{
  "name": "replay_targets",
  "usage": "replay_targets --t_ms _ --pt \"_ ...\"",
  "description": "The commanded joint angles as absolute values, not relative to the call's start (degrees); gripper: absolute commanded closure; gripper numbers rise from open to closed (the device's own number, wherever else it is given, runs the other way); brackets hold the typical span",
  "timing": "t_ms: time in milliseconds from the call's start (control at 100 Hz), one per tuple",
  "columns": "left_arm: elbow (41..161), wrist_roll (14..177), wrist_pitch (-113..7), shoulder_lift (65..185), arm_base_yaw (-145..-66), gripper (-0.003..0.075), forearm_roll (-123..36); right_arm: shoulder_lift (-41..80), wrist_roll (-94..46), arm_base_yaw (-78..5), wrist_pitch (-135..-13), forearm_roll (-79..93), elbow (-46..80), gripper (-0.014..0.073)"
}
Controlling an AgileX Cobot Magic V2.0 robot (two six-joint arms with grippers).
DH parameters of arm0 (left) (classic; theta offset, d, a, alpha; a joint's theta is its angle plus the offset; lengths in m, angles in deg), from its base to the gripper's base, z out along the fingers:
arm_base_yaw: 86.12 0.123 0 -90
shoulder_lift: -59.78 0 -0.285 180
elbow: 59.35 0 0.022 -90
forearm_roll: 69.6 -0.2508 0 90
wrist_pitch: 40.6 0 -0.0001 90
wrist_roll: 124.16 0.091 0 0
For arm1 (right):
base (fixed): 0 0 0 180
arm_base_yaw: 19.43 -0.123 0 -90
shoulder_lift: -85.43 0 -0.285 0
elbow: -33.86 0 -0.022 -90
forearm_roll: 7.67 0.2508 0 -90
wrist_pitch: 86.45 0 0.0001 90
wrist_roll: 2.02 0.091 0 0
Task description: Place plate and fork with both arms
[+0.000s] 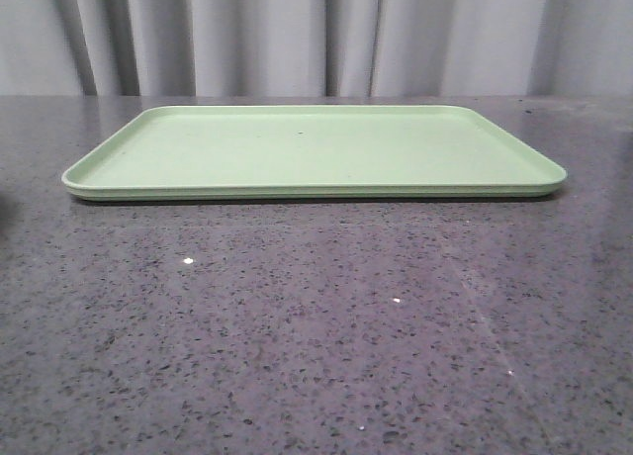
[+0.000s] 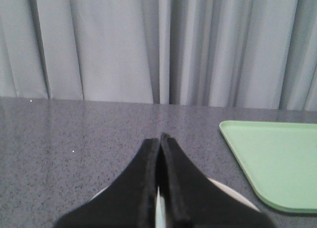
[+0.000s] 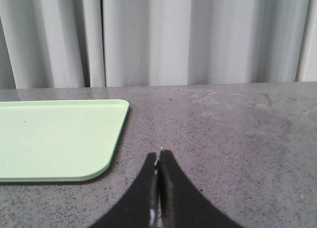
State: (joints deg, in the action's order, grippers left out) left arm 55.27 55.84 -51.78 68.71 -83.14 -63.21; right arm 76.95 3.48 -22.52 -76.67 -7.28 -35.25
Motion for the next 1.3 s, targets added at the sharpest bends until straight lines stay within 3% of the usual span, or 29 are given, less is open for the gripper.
replay_targets --t_ms 0,360,660,890,1010,1160,1230,1290 --pt "61.9 55.8 -51.3 72.7 -83.1 0.0741 -63.2 73.3 2.9 -22.6 -76.4 -7.7 -28.9 0.0661" --pt "80.5 55.8 -64.0 91.6 -83.1 0.0741 -63.1 56.9 2.9 -22.6 -61.2 -7.7 -11.4 0.0661" --pt "84.4 55.8 -65.0 100.8 -83.1 0.0741 -63.1 44.0 2.9 -22.6 -52.4 -7.7 -2.4 0.0661" --pt "84.4 55.8 -66.3 101.7 -83.1 0.0709 -63.0 41.6 2.9 -22.6 -51.8 -7.7 -1.3 0.0645" --pt "84.4 55.8 -66.3 101.7 -83.1 0.0551 -63.0 41.6 2.9 -22.6 -51.7 -7.7 -1.3 0.0529" --pt "84.4 55.8 -66.3 101.7 -83.1 0.0325 -63.0 41.6 2.9 -22.6 -51.7 -7.7 -1.3 0.0244" --pt "84.4 55.8 -66.3 101.7 -83.1 0.0281 -63.0 41.6 2.9 -22.6 -51.6 -7.7 -1.3 0.0124" --pt "84.4 55.8 -66.3 101.7 -83.1 0.0279 -63.0 41.6 2.9 -22.6 -51.9 -7.7 -1.3 0.0074"
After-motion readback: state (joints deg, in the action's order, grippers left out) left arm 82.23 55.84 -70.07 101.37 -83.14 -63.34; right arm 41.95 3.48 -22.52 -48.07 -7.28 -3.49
